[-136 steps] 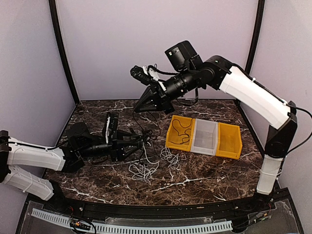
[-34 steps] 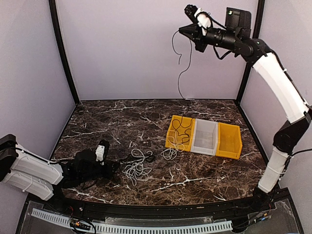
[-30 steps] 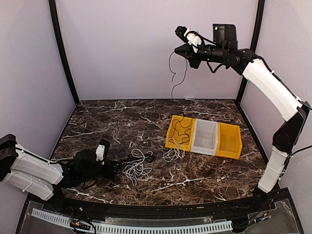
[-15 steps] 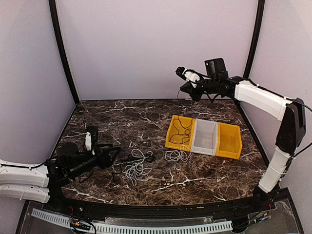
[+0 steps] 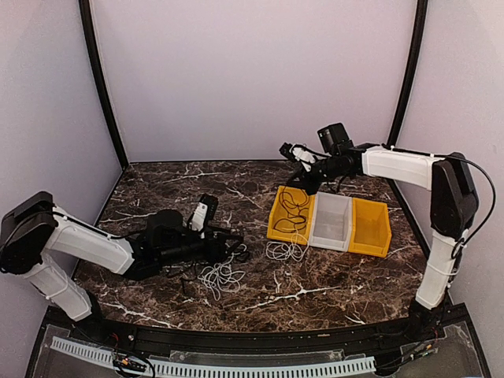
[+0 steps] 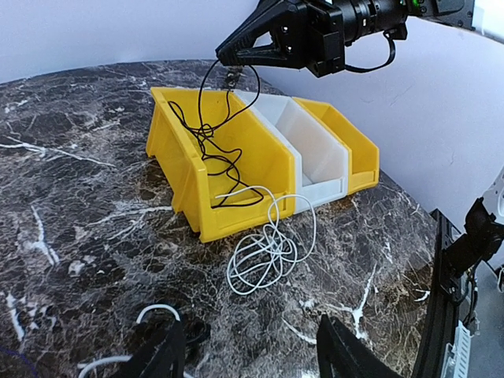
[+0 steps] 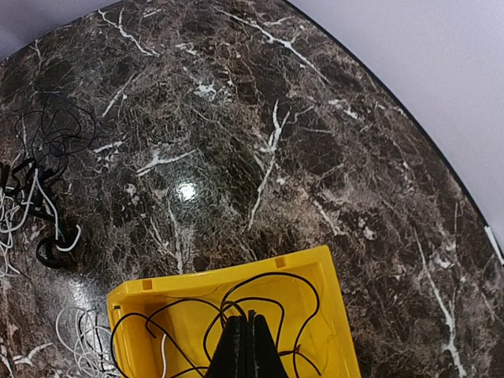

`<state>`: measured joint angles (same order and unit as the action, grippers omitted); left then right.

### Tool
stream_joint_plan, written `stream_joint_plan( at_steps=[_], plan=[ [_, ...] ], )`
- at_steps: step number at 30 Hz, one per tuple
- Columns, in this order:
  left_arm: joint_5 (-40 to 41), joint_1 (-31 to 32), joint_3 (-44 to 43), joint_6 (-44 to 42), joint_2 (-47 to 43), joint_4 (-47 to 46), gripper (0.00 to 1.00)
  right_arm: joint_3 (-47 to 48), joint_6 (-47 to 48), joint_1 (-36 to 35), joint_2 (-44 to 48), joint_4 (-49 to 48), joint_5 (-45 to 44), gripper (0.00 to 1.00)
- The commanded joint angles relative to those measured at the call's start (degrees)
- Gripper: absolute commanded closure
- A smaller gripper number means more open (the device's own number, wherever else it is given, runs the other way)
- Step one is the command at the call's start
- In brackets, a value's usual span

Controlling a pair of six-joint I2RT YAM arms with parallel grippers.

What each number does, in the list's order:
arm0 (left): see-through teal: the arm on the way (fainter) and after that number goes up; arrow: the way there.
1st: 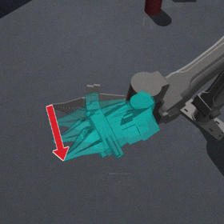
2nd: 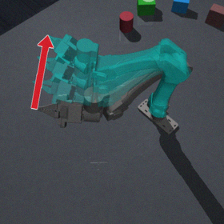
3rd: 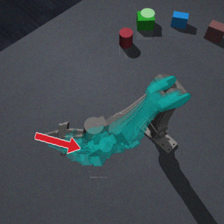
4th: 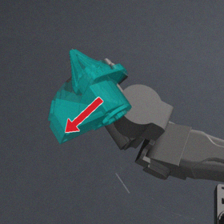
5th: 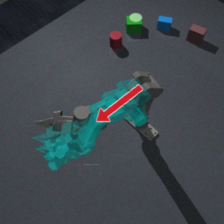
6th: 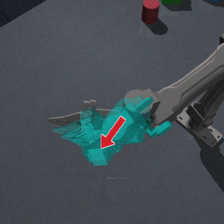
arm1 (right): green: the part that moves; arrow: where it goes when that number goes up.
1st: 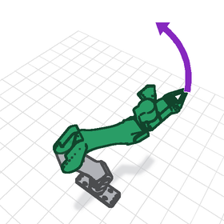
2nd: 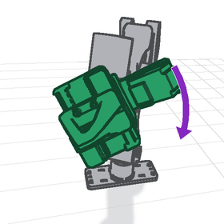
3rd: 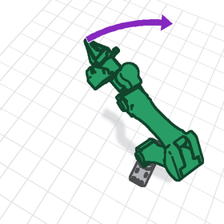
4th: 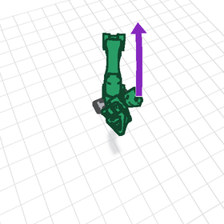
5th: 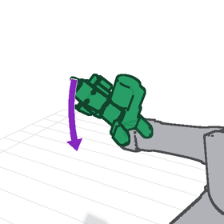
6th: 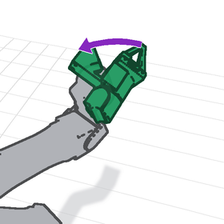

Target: Untangle the cables

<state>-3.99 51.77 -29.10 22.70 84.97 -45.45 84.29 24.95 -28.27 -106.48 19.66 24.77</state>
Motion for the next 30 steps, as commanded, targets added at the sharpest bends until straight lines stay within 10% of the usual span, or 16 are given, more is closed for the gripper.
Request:
stream_joint_plan(
  at_steps=[1,8,30],
  plan=[
    [-5.3,0.5,-7.3,1.6,10.5,-6.2,0.4,2.1,-4.7,0.5,-3.6,1.0,-3.5,0.96],
    [-9.5,1.5,-14.8,5.3,22.1,-8.8,0.39,0.0,-2.9,0.4,1.5,4.5,-1.4,0.6],
    [-7.0,1.7,-21.2,2.2,33.9,-10.8,0.57,-1.8,8.1,-7.1,-6.7,16.4,2.1,0.52]
  ],
)
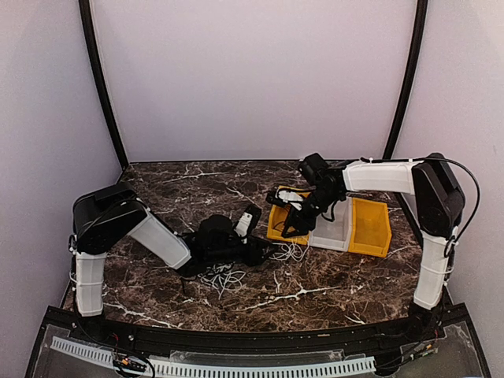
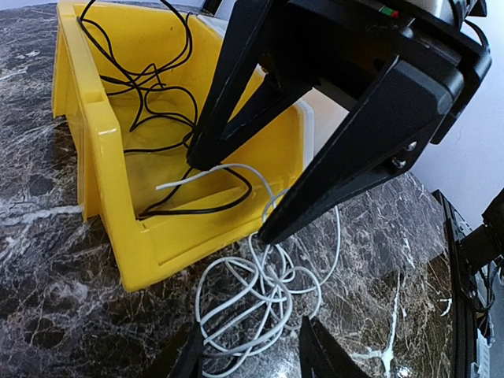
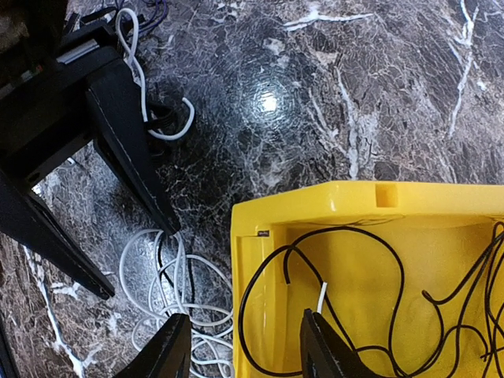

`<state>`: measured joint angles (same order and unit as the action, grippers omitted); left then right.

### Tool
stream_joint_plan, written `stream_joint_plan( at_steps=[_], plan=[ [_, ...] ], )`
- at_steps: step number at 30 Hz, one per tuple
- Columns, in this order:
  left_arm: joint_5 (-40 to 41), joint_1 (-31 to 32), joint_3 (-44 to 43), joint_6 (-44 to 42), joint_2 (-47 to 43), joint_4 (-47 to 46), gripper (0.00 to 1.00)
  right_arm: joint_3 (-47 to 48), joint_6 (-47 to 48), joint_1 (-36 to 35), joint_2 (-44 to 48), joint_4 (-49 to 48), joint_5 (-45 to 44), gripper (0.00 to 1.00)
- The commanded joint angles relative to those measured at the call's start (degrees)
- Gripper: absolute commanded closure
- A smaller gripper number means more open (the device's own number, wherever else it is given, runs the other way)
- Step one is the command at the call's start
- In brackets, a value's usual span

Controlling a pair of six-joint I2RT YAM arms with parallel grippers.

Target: Untangle the cables

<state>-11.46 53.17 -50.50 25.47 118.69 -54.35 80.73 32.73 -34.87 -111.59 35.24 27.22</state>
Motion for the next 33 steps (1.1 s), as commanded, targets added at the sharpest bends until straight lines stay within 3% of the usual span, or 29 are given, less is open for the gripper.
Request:
stream_joint_plan(
  at_steps=[1,4,8,14,21,33],
  plan=[
    [0.5,0.2,0.5,-0.5,0.2,-2.1,0.57,2.0,0.2,-0.5,-1.9,0.7,-0.6,0.54],
    [0.3,0.2,0.9,-0.1,0.2,-2.9,0.57,3.2,-1.3,-0.5,-2.9,0.5,-1.4,0.67],
    [0.3,0.2,1.4,0.3,0.1,-3.7,0.56,4.5,-2.9,-0.5,-2.6,0.4,-0.5,0.99],
    [0.1,0.2,2.6,0.7,-0.1,-6.9,0.45,6.7,-5.8,-0.5,1.9,2.6,6.3,1.0],
    [0.0,0.3,1.5,1.0,0.7,-8.8,0.42,7.6,-8.3,-0.8,7.1,4.7,14.1,1.0],
    [3.4,1.1,-3.9,2.6,5.7,-5.1,0.56,11.2,-8.8,-0.8,9.7,4.1,11.3,1.0]
  ],
)
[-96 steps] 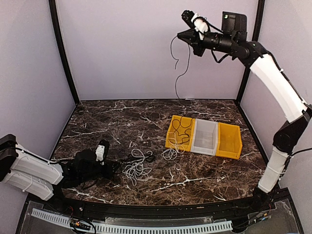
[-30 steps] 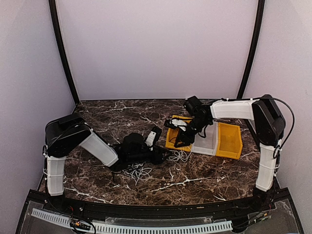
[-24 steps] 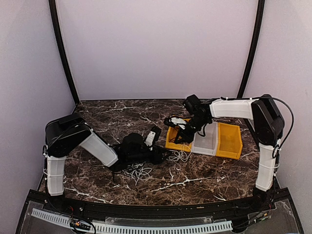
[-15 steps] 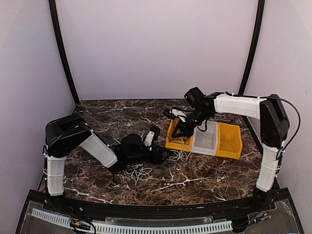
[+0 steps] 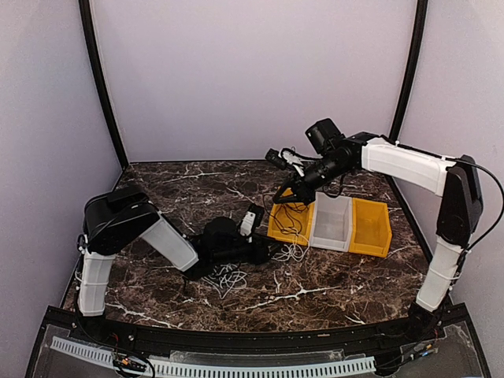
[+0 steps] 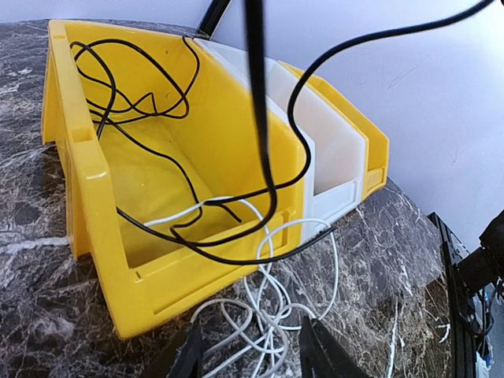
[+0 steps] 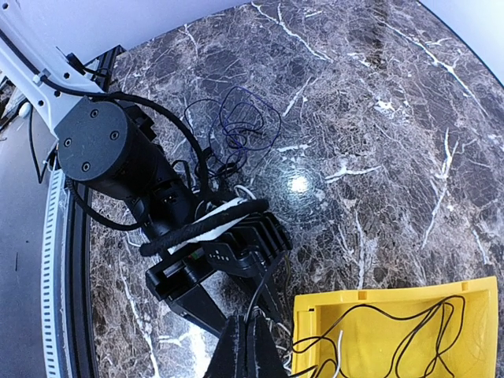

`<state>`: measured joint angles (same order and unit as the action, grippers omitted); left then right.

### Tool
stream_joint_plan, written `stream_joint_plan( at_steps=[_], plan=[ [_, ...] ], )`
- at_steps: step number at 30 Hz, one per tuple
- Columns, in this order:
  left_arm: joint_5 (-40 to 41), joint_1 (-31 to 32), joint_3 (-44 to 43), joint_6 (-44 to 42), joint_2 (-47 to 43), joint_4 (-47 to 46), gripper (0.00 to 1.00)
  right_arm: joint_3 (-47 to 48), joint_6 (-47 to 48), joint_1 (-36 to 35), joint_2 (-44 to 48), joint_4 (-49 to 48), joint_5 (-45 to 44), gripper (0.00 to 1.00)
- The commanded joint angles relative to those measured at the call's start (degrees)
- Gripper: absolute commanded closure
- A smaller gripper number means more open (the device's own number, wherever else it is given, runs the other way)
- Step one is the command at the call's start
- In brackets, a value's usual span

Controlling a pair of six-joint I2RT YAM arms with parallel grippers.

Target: Untangle the cables

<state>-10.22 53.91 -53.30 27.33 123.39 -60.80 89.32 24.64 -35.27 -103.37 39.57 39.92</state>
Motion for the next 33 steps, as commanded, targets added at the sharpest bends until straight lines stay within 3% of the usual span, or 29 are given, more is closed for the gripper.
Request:
stream_joint_plan(
  at_steps=[1,4,7,13,18,23,33],
  plan=[
    [2.1,0.4,-1.2,0.8,1.2,1.6,0.57,3.1,-1.0,-0.3,1.5,-0.4,-2.0,1.0],
    [1.7,0.6,-2.1,1.2,2.3,2.6,0.63,4.1,-1.9,0.0,0.7,-0.9,-3.1,1.0],
    [1.7,0.6,-1.5,1.8,2.0,2.7,0.82,4.8,-2.3,0.2,0.3,-0.9,-3.7,1.0],
    [-2.3,0.6,9.0,2.3,-7.5,-0.2,1.0,5.3,-3.2,2.1,0.9,-3.1,-8.3,1.0],
    [-4.7,0.7,18.5,0.8,-22.1,2.1,1.0,4.5,-4.5,2.9,0.1,-7.0,-15.1,1.0],
    [-1.8,0.7,25.9,-1.3,-36.6,11.5,1.0,4.0,-3.9,3.3,-3.7,-7.7,-16.5,1.0],
    [6.0,0.7,28.3,-4.6,-53.3,32.5,1.0,1.6,-3.4,3.0,-10.1,-8.3,-22.1,1.0]
  ],
)
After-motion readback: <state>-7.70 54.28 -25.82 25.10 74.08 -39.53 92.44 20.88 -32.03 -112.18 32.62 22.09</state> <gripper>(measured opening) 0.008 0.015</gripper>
